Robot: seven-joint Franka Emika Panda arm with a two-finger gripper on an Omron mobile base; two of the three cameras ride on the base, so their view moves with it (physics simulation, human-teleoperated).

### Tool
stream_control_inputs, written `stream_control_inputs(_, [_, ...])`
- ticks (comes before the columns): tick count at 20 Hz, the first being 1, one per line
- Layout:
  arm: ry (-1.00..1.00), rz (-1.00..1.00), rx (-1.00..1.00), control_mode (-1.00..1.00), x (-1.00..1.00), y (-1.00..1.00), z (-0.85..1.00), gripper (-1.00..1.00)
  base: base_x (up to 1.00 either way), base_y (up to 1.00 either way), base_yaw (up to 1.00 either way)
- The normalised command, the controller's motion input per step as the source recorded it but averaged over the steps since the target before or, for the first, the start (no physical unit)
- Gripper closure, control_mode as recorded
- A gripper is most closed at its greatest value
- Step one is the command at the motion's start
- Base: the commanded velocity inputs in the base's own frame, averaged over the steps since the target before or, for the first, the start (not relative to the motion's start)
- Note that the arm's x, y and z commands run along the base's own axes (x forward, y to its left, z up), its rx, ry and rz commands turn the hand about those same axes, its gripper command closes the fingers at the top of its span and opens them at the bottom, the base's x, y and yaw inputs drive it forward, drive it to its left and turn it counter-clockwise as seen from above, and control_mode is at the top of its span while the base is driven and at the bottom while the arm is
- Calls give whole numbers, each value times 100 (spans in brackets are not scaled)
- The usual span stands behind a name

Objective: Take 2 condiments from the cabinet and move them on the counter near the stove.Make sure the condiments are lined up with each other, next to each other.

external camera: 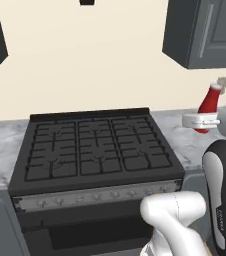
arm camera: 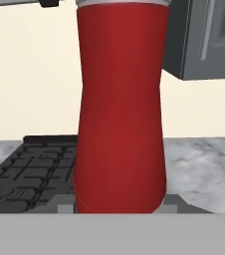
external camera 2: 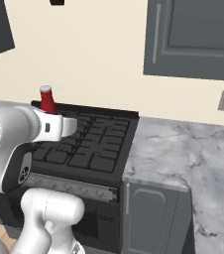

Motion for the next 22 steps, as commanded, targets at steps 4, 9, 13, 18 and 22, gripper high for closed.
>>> stream_control_inputs(4, [0, 0, 0, 100, 0, 0, 0, 100, 46, -25, 5])
stream_control_inputs(9, [0, 0, 0, 100, 0, 0, 0, 100, 41, -30, 2])
stream_control_inputs(13, [0, 0, 0, 100, 0, 0, 0, 100, 31, -8, 0])
stream_control_inputs(18, [0, 0, 0, 100, 0, 0, 0, 100, 36, -7, 0])
stream_control_inputs(22, [0, 0, 0, 100, 0, 0, 0, 100, 42, -6, 0])
